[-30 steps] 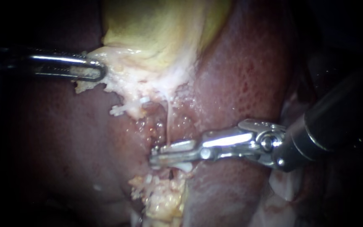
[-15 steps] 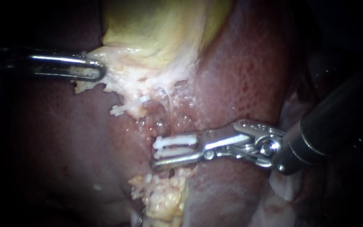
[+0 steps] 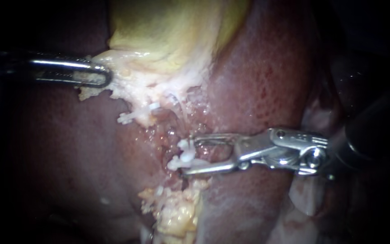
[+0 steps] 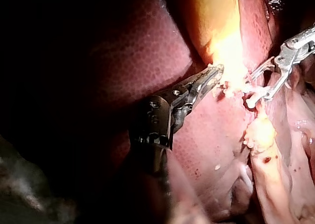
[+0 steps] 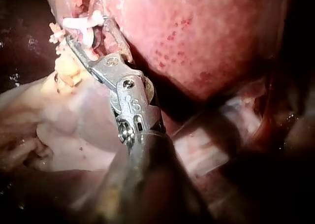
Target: Going back second clip right tube
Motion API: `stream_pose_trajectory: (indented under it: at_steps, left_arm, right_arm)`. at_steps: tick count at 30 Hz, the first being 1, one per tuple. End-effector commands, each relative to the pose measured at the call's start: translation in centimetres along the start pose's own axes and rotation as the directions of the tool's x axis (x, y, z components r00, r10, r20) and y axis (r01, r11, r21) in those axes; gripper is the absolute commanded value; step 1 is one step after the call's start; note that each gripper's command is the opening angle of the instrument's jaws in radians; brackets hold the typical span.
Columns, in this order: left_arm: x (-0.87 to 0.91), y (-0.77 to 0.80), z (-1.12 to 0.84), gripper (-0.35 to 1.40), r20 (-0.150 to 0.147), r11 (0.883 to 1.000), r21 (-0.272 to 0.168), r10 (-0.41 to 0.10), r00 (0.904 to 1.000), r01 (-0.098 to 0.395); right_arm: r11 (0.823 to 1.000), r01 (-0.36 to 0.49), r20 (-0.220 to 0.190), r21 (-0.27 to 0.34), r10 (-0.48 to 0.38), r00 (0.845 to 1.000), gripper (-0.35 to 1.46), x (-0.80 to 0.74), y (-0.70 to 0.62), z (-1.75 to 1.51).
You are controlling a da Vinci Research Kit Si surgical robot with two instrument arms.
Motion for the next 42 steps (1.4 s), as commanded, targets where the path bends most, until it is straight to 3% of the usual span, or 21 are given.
stream_pose_trajectory:
  at_steps: [1,8,13,19,28,36,42]
  left_arm:
    - [0.0,0.0,0.0,-0.35,0.0,1.0,-0.001,0.0,1.0,0.0]
    - [0.0,0.0,-0.01,-0.35,0.0,1.0,-0.001,0.0,1.0,0.0]
    - [-0.01,-0.01,0.0,-0.35,0.0,1.0,-0.001,0.001,1.0,-0.001]
    - [-0.02,-0.07,0.05,-0.35,-0.002,1.0,0.003,0.001,1.0,-0.001]
    - [-0.16,-0.24,0.36,-0.35,-0.009,1.0,0.014,0.011,0.9999,-0.011]
    - [-0.28,-0.27,0.61,-0.35,-0.007,1.0,0.015,0.019,0.9998,-0.019]
    - [-0.28,-0.29,0.62,-0.35,-0.007,1.0,0.014,0.02,0.9998,-0.019]
  right_arm:
    - [1.0,0.021,0.0,-0.003,-0.021,1.0,0.5,0.04,0.01,-0.07]
    - [0.991,0.132,0.0,0.003,-0.132,0.991,0.5,0.35,0.02,-0.59]
    - [0.985,0.17,0.002,0.017,-0.17,0.985,0.5,0.48,-0.06,-0.86]
    - [0.98,0.196,0.039,0.027,-0.197,0.98,0.5,0.5,-0.14,-0.98]
    - [0.979,0.202,0.039,0.029,-0.203,0.978,0.5,0.49,-0.14,-1.02]
    - [0.979,0.202,0.039,0.029,-0.203,0.978,0.5,0.49,-0.14,-1.02]
    - [0.979,0.202,0.039,0.029,-0.203,0.978,0.5,0.49,-0.14,-1.02]
